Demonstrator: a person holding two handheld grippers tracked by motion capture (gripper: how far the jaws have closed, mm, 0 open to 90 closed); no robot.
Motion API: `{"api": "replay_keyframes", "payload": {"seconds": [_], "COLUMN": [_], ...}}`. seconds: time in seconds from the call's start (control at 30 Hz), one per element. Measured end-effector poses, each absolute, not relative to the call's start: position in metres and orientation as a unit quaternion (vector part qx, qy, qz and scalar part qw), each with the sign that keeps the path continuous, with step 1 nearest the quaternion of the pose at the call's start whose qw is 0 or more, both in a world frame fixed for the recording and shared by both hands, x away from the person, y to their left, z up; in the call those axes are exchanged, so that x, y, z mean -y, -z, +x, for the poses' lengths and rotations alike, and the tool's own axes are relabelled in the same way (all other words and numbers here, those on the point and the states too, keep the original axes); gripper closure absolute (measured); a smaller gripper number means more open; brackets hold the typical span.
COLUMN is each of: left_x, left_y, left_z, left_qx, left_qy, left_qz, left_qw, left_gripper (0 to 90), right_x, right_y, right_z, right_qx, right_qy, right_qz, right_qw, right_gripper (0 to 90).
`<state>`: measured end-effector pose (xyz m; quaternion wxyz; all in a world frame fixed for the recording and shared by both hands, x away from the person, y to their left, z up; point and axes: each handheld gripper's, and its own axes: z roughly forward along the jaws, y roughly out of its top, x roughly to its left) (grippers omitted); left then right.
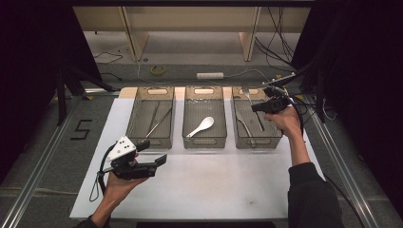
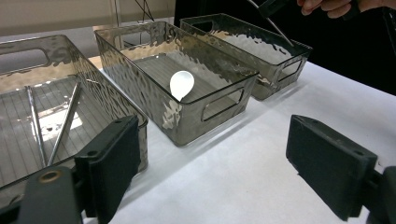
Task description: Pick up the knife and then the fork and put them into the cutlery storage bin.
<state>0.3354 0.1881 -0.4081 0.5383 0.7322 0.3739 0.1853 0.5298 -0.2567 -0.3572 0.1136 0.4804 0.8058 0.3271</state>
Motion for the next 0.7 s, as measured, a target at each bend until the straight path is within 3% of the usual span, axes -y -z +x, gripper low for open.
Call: {"api": "replay_keyframes", "payload": {"seconds": [0.7], "left_x": [-0.188], "left_y": [0.408], "left_z": [0.335], "left_qx": [-0.374], "left_qy": [-0.186], "left_qz": [0.732], "left_qw": [0.538], "left_gripper": [17.3], "right_x": [0.256], "right_y": [0.391], "right_z": [0.538], "right_qx": [-0.801], "right_qy": [-0.303], "right_qz": [0.504], "right_qw": [0.111], "right_gripper": [84.8]}}
